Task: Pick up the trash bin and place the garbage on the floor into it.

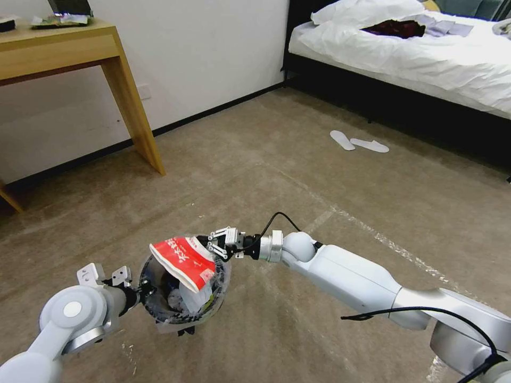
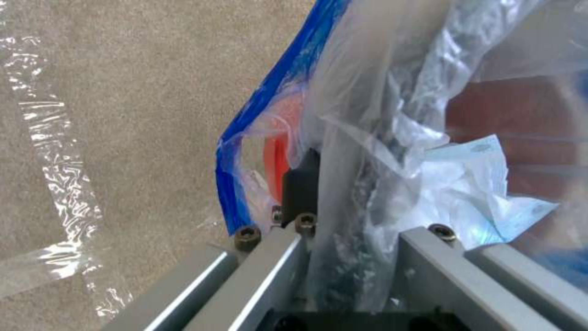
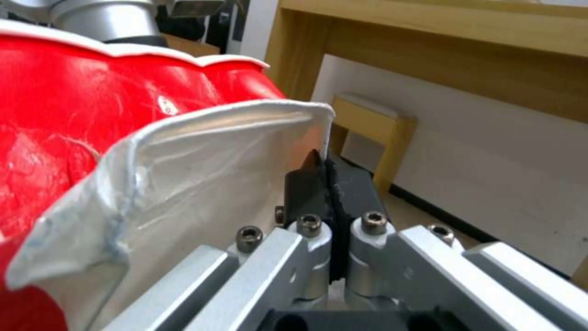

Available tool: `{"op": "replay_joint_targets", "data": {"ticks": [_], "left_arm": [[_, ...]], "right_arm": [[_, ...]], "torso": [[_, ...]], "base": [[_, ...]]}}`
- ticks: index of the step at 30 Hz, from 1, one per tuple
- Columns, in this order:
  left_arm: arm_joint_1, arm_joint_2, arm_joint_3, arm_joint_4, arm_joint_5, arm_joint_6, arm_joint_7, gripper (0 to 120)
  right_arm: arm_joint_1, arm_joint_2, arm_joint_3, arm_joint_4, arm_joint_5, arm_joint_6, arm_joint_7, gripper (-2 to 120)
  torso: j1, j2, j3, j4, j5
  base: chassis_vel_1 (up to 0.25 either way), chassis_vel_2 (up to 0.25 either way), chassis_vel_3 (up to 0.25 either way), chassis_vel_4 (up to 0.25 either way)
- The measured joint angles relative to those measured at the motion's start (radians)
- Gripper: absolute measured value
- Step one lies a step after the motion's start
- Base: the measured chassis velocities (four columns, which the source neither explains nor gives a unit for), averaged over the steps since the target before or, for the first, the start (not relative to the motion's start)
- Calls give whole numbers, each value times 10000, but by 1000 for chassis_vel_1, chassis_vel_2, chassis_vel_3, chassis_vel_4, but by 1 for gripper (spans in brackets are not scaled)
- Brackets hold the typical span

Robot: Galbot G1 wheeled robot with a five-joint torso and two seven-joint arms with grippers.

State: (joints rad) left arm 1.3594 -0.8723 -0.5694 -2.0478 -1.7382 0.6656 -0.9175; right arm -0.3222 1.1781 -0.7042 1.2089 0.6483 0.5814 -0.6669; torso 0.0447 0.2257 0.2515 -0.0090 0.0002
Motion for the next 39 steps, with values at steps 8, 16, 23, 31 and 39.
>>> {"op": "replay_joint_targets", "data": {"ticks": [8, 16, 23, 31, 39], "left_arm": [[3, 18, -2, -67, -14, -2, 3, 0], [61, 16, -29, -109, -30, -3, -5, 0], [120, 42, -54, -148, -48, -3, -31, 0], [151, 105, -66, -180, -103, 3, -65, 0], [203, 125, -77, -225, -136, 15, -70, 0]], "right_arm": [[-52, 280, -32, -379, -210, 123, 0, 0], [-101, 478, -167, -716, -439, 317, 146, 0], [26, 653, -208, -1173, -614, 461, 297, 20], [116, 815, -82, -1529, -764, 496, 351, 48], [540, 984, -4, -1879, -873, 565, 418, 80]], "torso": [[0, 0, 0, 0, 0], [0, 0, 0, 1, 0], [0, 0, 0, 1, 0], [0, -1, 1, 0, 0], [0, 0, 1, 1, 1]], "base": [[0, 0, 0, 0], [0, 0, 0, 0], [0, 0, 0, 0], [0, 0, 0, 0], [0, 0, 0, 0]]}}
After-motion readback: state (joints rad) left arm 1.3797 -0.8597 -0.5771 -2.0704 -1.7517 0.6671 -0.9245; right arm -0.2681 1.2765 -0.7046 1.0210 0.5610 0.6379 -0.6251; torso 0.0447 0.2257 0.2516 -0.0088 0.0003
